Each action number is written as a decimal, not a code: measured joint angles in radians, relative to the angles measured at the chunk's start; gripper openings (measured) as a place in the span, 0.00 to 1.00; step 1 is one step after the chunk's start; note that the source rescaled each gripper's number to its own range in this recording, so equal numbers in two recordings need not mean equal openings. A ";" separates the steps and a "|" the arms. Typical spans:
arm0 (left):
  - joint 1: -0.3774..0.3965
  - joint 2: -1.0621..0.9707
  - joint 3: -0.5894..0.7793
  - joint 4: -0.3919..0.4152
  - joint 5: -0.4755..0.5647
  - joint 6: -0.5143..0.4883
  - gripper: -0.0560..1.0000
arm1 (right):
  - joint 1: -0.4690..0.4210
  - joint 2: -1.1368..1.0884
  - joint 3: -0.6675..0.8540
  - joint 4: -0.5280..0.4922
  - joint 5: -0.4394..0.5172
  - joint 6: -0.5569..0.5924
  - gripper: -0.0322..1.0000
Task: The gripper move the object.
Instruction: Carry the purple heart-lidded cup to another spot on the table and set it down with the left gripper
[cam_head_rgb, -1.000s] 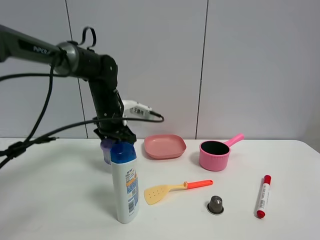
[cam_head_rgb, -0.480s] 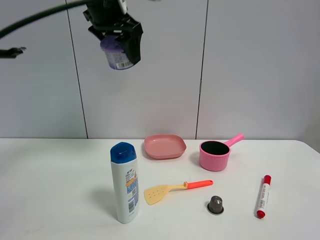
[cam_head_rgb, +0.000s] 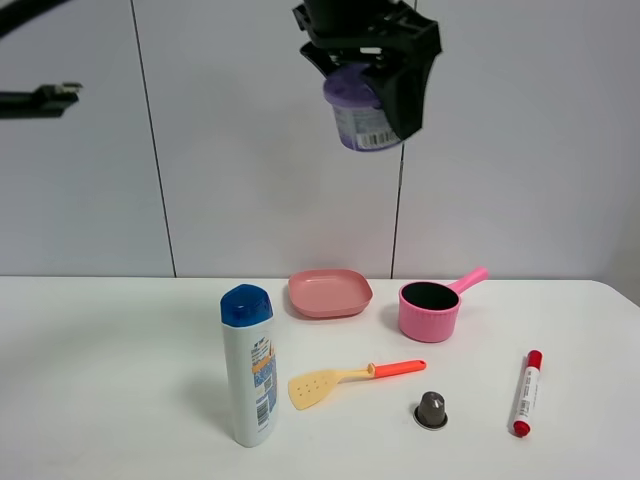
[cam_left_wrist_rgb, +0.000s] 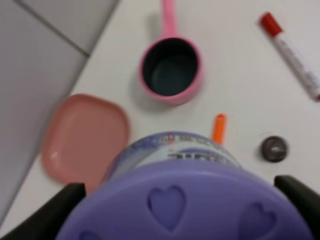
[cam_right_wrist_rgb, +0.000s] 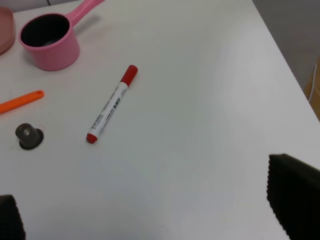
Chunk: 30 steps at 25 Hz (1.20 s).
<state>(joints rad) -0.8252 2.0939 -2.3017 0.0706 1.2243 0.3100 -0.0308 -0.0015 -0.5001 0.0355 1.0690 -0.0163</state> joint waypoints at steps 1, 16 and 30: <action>-0.022 0.014 0.000 -0.002 0.000 0.000 0.05 | 0.000 0.000 0.000 0.000 0.000 0.000 1.00; -0.100 0.235 0.000 -0.077 -0.189 0.122 0.05 | 0.000 0.000 0.000 0.000 0.000 0.000 1.00; -0.028 0.416 0.000 -0.235 -0.564 0.161 0.05 | 0.000 0.000 0.000 0.000 0.000 0.000 1.00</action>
<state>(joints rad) -0.8528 2.5103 -2.3017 -0.1648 0.6598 0.4713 -0.0308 -0.0015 -0.5001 0.0355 1.0690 -0.0163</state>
